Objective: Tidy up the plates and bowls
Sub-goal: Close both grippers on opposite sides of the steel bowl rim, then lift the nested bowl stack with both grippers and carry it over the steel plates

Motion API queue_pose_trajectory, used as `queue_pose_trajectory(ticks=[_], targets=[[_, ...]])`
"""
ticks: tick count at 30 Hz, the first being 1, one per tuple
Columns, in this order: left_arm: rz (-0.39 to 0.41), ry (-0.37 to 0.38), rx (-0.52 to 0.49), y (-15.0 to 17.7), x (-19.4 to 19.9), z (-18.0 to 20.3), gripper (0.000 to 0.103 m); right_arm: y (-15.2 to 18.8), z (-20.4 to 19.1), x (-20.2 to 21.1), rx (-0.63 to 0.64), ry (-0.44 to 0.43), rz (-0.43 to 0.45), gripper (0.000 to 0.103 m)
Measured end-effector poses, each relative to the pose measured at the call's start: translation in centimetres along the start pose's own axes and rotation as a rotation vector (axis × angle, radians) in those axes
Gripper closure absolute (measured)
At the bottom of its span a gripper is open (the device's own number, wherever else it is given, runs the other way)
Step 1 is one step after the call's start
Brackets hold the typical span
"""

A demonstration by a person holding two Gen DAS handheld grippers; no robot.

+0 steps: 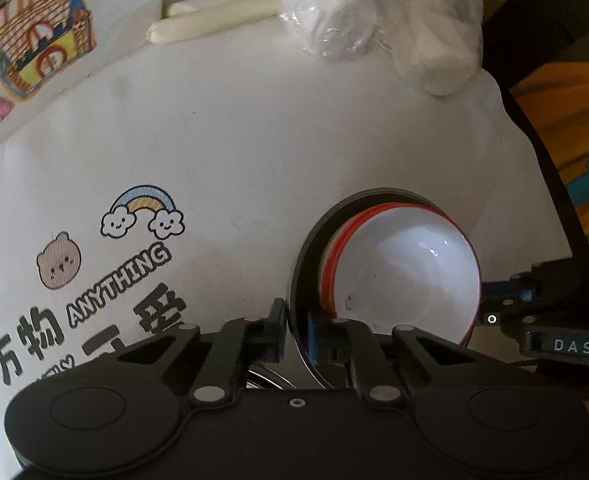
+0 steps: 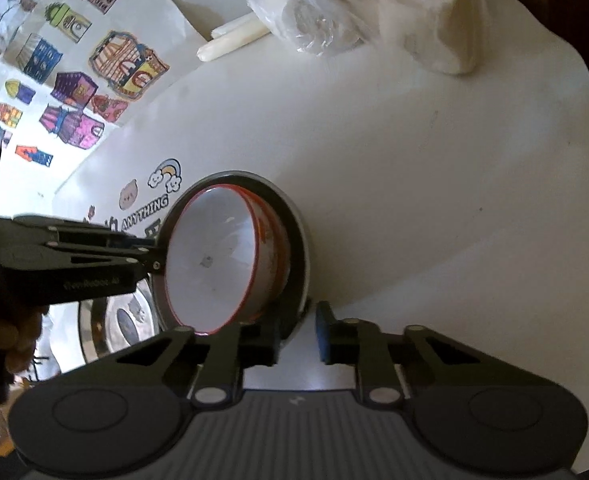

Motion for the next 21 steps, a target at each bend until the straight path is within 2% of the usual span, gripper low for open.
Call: queue_pose_trajectory(ticks=[4, 14, 21], targets=[[0.011, 0.011, 0.042, 0.1, 0.2, -0.3, 0.095, 0.1, 0.4, -0.2, -0.061, -0.017, 0.006, 0.087], [0.048, 0.049, 0.117, 1.0, 1.1, 0.2, 0.095, 0.3, 1.1, 1.0, -0.109, 0.008, 0.050, 0.089], [0.085, 0.068, 0.103, 0.6, 2.4, 0.3, 0.095, 0.5, 0.7, 2.3, -0.093, 0.007, 0.087, 0.089]])
Point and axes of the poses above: each gripper's, at about its wrist camera, not at the fingertips, and x roughly against the way its jaws point, z to its right, y to its underside, the point moved 5 cm from there along -x, roughly the way its jaws point, and after that the axes turned 4 degrees about x, right-handed, at the moved point
